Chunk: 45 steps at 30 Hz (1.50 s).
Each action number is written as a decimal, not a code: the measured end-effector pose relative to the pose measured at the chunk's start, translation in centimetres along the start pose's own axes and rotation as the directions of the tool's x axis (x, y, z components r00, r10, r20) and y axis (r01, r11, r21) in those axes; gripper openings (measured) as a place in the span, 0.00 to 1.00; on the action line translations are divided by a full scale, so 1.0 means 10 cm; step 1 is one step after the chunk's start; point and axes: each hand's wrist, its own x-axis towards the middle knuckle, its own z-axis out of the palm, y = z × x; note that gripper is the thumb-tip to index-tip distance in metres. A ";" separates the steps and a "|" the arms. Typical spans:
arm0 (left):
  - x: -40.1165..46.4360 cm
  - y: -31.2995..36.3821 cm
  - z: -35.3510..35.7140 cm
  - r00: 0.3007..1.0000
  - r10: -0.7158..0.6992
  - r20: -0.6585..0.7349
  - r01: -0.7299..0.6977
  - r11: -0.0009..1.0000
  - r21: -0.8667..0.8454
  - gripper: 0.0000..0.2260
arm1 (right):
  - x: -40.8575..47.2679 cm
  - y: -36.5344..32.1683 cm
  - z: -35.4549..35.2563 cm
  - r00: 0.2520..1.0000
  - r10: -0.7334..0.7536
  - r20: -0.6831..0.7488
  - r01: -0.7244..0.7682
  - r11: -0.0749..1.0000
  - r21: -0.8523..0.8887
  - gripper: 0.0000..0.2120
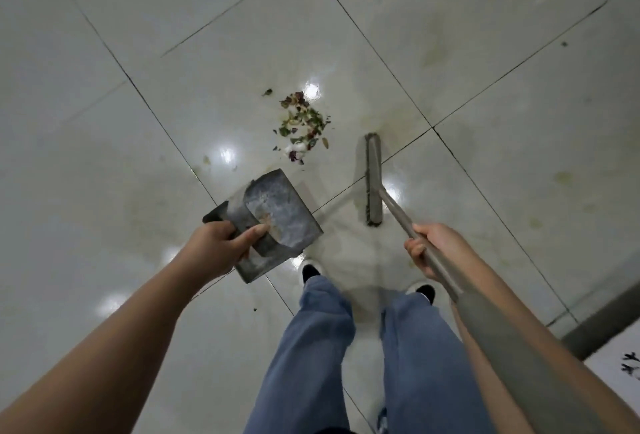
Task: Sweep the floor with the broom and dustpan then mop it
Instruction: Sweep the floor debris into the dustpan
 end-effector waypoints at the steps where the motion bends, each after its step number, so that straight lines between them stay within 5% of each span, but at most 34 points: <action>1: 0.00 -0.03 -0.04 1.000 0.000 -0.001 0.000 1.000 -0.001 0.20 | 0.05 0.02 0.09 0.999 -0.004 -0.033 0.003 1.000 -0.023 0.13; 5: 0.09 -0.07 -0.13 1.000 0.005 -0.028 -0.005 1.000 0.008 0.19 | 0.19 -0.02 0.45 0.999 -0.046 -0.029 0.044 0.996 -0.072 0.13; 11: 0.18 0.21 -0.35 0.998 0.024 -0.063 -0.026 0.999 -0.034 0.20 | 0.06 -0.34 0.57 0.987 -0.055 0.149 0.033 0.988 0.150 0.12; 24: 0.30 1.91 -0.37 0.987 0.143 0.079 -0.136 0.987 -0.082 0.26 | -0.67 -1.47 0.26 0.977 -0.213 -0.029 0.210 0.975 -0.074 0.11; 33: 0.41 2.89 -0.35 0.954 0.292 0.064 -0.292 0.956 -0.011 0.22 | -0.99 -2.13 -0.10 0.973 -0.228 -0.037 0.229 0.972 0.056 0.11; 45: 0.71 2.83 -1.46 0.899 0.400 0.176 -0.395 0.917 -0.066 0.23 | -1.17 -1.42 0.75 0.949 -0.272 -0.160 0.306 0.916 0.260 0.12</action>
